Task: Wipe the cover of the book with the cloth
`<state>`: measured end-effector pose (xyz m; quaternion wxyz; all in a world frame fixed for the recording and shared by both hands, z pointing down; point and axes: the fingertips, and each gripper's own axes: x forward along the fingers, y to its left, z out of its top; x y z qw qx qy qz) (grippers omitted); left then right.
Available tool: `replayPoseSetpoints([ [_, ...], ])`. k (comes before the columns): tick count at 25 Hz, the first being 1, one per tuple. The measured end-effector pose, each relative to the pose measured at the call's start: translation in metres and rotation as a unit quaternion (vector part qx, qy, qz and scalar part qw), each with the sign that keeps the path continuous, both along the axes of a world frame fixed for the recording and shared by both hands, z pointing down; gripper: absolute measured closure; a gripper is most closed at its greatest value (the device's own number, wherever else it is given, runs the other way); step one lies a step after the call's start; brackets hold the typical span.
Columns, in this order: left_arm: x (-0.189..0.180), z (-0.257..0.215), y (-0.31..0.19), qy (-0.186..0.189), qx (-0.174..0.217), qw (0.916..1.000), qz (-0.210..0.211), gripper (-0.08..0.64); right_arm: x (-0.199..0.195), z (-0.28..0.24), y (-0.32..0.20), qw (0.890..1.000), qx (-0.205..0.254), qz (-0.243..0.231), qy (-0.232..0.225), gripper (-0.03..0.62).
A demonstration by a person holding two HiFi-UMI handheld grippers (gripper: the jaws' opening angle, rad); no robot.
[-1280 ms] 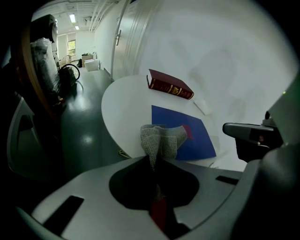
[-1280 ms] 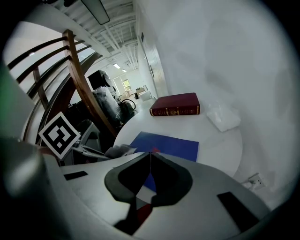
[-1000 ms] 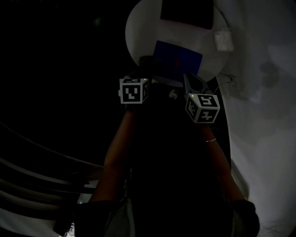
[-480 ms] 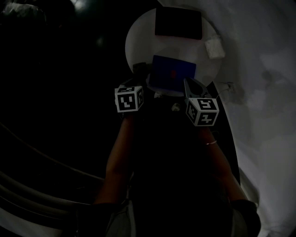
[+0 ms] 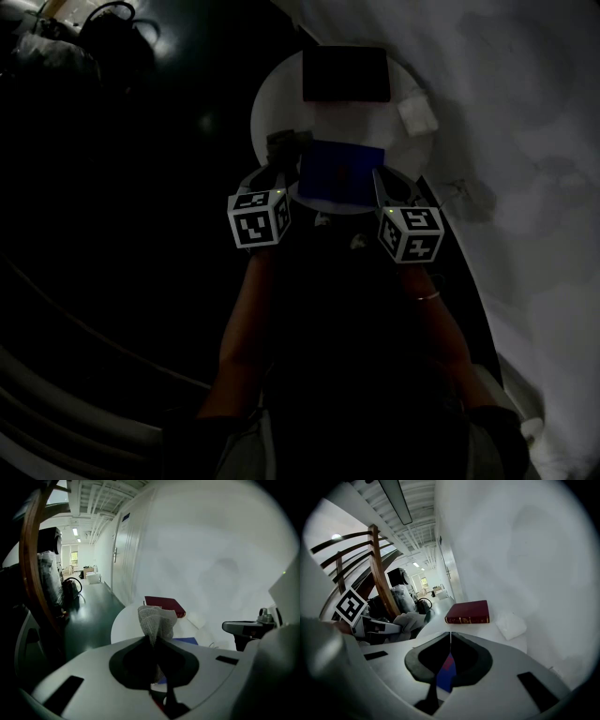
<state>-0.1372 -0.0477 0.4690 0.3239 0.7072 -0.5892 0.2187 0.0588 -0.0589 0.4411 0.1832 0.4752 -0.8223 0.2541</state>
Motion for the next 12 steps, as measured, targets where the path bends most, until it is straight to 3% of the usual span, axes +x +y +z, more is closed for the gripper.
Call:
replayPoseSetpoints([
  [12, 0.048, -0.065, -0.012, 0.004, 0.080, 0.9961, 0.039, 0.526, 0.019, -0.052, -0.005, 0.998, 0.048, 0.015, -0.036, 0.563],
])
